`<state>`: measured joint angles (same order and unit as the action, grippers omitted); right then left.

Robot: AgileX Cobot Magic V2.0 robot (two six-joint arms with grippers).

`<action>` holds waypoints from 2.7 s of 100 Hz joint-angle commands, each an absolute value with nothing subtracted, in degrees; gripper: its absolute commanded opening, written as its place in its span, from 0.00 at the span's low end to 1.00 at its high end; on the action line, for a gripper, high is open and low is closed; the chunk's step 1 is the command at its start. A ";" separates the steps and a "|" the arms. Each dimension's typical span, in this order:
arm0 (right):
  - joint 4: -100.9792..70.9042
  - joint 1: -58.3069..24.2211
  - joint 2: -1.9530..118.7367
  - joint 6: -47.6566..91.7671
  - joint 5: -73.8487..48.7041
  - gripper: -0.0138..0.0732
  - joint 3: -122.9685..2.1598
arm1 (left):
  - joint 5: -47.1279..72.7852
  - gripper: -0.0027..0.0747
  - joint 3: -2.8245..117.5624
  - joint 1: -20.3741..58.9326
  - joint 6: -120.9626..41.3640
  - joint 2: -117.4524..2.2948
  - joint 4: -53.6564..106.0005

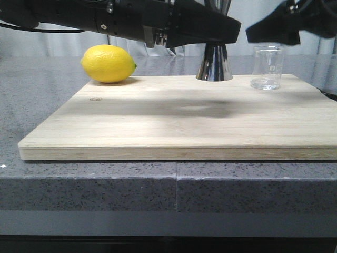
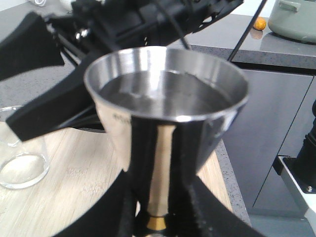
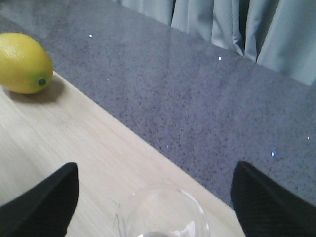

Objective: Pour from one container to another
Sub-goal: 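Lower the filled jigger back onto the board with the left gripper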

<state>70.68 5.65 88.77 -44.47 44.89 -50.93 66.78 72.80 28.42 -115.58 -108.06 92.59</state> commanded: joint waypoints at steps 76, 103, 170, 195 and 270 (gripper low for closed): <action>67.40 5.99 62.47 -50.56 50.71 0.82 -52.17 | 73.28 0.01 74.14 20.26 -121.18 -104.68 94.35; 68.21 5.99 62.06 -52.87 50.60 0.81 -52.17 | 73.28 0.01 71.68 19.94 -124.32 -105.95 96.39; 68.36 5.99 62.06 -52.87 50.60 0.81 -52.17 | 73.28 0.01 70.43 19.94 -127.47 -108.95 98.78; 68.36 5.99 62.06 -52.87 50.52 0.81 -52.17 | 73.28 0.01 70.43 19.94 -127.36 -111.99 98.78; 68.40 5.99 62.06 -52.87 49.51 0.81 -52.17 | 73.28 0.01 70.43 19.94 -127.36 -112.37 96.56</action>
